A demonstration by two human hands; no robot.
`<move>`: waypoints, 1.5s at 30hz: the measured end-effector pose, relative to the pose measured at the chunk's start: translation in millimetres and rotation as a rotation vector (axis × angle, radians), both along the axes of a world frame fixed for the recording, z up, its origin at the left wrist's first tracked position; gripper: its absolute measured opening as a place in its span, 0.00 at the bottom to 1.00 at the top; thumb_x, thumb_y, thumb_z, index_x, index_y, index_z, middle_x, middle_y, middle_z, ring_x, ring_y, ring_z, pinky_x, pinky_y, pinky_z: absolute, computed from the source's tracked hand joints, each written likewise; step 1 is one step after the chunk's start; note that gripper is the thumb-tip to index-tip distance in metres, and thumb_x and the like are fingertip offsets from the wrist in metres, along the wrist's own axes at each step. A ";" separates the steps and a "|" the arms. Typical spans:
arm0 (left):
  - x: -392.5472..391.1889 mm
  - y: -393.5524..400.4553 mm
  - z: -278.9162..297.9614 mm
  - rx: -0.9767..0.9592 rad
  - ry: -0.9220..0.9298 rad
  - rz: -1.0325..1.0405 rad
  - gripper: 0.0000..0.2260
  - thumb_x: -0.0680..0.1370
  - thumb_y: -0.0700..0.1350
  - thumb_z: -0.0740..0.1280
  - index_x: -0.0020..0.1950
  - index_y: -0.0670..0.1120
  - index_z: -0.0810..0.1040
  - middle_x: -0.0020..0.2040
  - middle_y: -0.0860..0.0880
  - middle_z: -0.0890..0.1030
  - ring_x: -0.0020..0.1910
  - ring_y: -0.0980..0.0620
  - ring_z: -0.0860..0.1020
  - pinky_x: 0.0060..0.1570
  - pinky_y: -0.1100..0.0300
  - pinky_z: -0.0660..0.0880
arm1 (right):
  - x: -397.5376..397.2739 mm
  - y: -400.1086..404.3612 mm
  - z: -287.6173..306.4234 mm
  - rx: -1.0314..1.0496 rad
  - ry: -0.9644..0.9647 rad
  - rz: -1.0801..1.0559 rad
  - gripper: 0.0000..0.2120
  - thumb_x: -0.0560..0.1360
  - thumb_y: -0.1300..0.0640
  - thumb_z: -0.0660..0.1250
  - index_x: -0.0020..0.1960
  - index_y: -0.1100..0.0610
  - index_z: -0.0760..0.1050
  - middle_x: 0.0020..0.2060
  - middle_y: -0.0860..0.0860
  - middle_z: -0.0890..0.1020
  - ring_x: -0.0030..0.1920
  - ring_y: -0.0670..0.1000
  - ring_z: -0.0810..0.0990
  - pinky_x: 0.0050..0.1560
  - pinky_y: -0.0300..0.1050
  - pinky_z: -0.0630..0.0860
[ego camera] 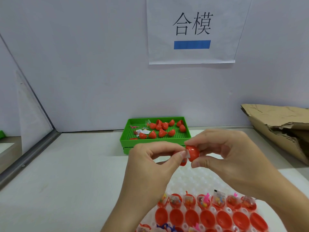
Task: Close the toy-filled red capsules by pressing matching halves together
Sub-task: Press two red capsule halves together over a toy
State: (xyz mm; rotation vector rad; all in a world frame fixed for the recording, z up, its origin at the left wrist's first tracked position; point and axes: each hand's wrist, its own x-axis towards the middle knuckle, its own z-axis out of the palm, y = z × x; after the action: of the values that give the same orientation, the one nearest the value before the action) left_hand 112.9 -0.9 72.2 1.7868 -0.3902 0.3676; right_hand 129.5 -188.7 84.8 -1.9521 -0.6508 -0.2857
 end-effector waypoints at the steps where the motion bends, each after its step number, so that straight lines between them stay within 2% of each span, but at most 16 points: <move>1: -0.5 -0.1 -0.4 -0.001 0.004 0.002 0.04 0.73 0.41 0.74 0.45 0.50 0.88 0.38 0.56 0.86 0.42 0.57 0.84 0.42 0.68 0.79 | -0.1 0.1 0.1 -0.004 -0.008 -0.005 0.17 0.65 0.63 0.79 0.50 0.47 0.85 0.41 0.44 0.86 0.43 0.49 0.86 0.48 0.40 0.82; 8: -3.1 0.3 -1.6 0.123 -0.004 -0.021 0.14 0.73 0.40 0.75 0.57 0.54 0.85 0.49 0.62 0.85 0.52 0.63 0.82 0.49 0.69 0.79 | 2.1 -0.9 -1.1 0.009 -0.017 -0.044 0.14 0.65 0.54 0.77 0.51 0.47 0.85 0.42 0.44 0.86 0.44 0.50 0.86 0.49 0.43 0.82; 11: -1.5 -0.4 -2.8 0.089 0.010 -0.009 0.20 0.72 0.40 0.77 0.60 0.58 0.82 0.49 0.62 0.85 0.52 0.63 0.82 0.50 0.70 0.78 | 2.7 -1.8 -0.9 0.004 -0.022 -0.037 0.15 0.64 0.51 0.76 0.51 0.45 0.85 0.42 0.43 0.86 0.45 0.49 0.85 0.49 0.42 0.82; 13: -0.1 -0.5 -3.1 0.062 0.022 -0.009 0.19 0.71 0.41 0.78 0.56 0.59 0.80 0.48 0.61 0.85 0.50 0.63 0.83 0.49 0.71 0.78 | 3.6 -2.3 -1.2 0.007 -0.027 -0.031 0.15 0.64 0.51 0.76 0.51 0.45 0.85 0.42 0.43 0.86 0.45 0.49 0.85 0.49 0.43 0.82; 17: 2.0 0.4 -3.0 0.044 -0.011 -0.031 0.12 0.71 0.42 0.76 0.54 0.52 0.85 0.46 0.59 0.85 0.49 0.59 0.84 0.51 0.67 0.79 | 4.9 -3.0 -2.9 0.015 -0.033 -0.002 0.16 0.64 0.52 0.77 0.52 0.46 0.86 0.43 0.44 0.86 0.45 0.51 0.85 0.49 0.42 0.82; 22: 2.9 1.6 -3.5 -0.012 -0.039 -0.082 0.15 0.71 0.43 0.76 0.55 0.55 0.83 0.47 0.58 0.85 0.50 0.57 0.84 0.50 0.68 0.78 | 5.3 -3.0 -3.3 0.024 -0.044 0.016 0.17 0.64 0.53 0.77 0.53 0.46 0.85 0.44 0.44 0.86 0.45 0.51 0.85 0.50 0.43 0.82; 26: 4.3 3.5 -6.0 -0.002 -0.072 -0.109 0.12 0.72 0.42 0.76 0.53 0.53 0.84 0.48 0.57 0.85 0.50 0.54 0.84 0.51 0.66 0.79 | 4.4 -3.6 -3.9 0.110 -0.034 0.012 0.21 0.62 0.53 0.78 0.55 0.46 0.83 0.42 0.47 0.86 0.43 0.51 0.86 0.49 0.43 0.82; 31: 3.9 4.8 -4.8 0.035 -0.129 -0.111 0.13 0.73 0.42 0.73 0.56 0.55 0.82 0.50 0.58 0.84 0.52 0.55 0.83 0.52 0.66 0.78 | 4.8 -2.3 -5.0 0.112 -0.063 0.014 0.14 0.63 0.52 0.78 0.49 0.48 0.84 0.41 0.45 0.87 0.43 0.50 0.86 0.49 0.41 0.82; 35: 3.4 4.8 -3.7 0.039 -0.145 -0.108 0.12 0.74 0.43 0.72 0.56 0.55 0.82 0.51 0.61 0.84 0.53 0.58 0.82 0.52 0.69 0.78 | 4.5 -0.8 -4.2 0.094 -0.115 0.032 0.15 0.65 0.55 0.78 0.51 0.48 0.85 0.42 0.44 0.86 0.44 0.50 0.86 0.49 0.42 0.82; 37: 3.1 4.9 -3.4 0.024 -0.136 -0.112 0.12 0.74 0.45 0.73 0.57 0.54 0.83 0.52 0.61 0.84 0.53 0.58 0.82 0.52 0.68 0.78 | 5.3 -0.3 -4.4 0.109 -0.135 0.022 0.17 0.65 0.54 0.78 0.53 0.47 0.84 0.42 0.44 0.87 0.44 0.50 0.86 0.49 0.42 0.83; 40: 1.9 4.9 -2.3 0.006 -0.141 -0.115 0.14 0.73 0.45 0.73 0.58 0.55 0.82 0.52 0.61 0.84 0.53 0.59 0.83 0.52 0.68 0.78 | 5.7 1.7 -5.6 0.144 -0.145 0.016 0.13 0.69 0.50 0.78 0.53 0.46 0.83 0.42 0.43 0.87 0.44 0.50 0.86 0.49 0.43 0.83; 45: 2.4 4.9 -2.1 -0.025 -0.150 -0.116 0.16 0.71 0.43 0.74 0.58 0.53 0.82 0.53 0.59 0.84 0.53 0.57 0.83 0.53 0.66 0.79 | 4.0 4.8 -4.6 0.184 -0.135 0.004 0.17 0.63 0.44 0.76 0.51 0.45 0.84 0.42 0.43 0.87 0.44 0.50 0.87 0.49 0.44 0.83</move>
State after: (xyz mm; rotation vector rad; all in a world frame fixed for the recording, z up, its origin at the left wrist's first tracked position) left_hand 115.3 3.9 70.1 1.7090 -0.5896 0.4242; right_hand 133.5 -183.9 80.2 -1.7661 -0.6911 -0.4615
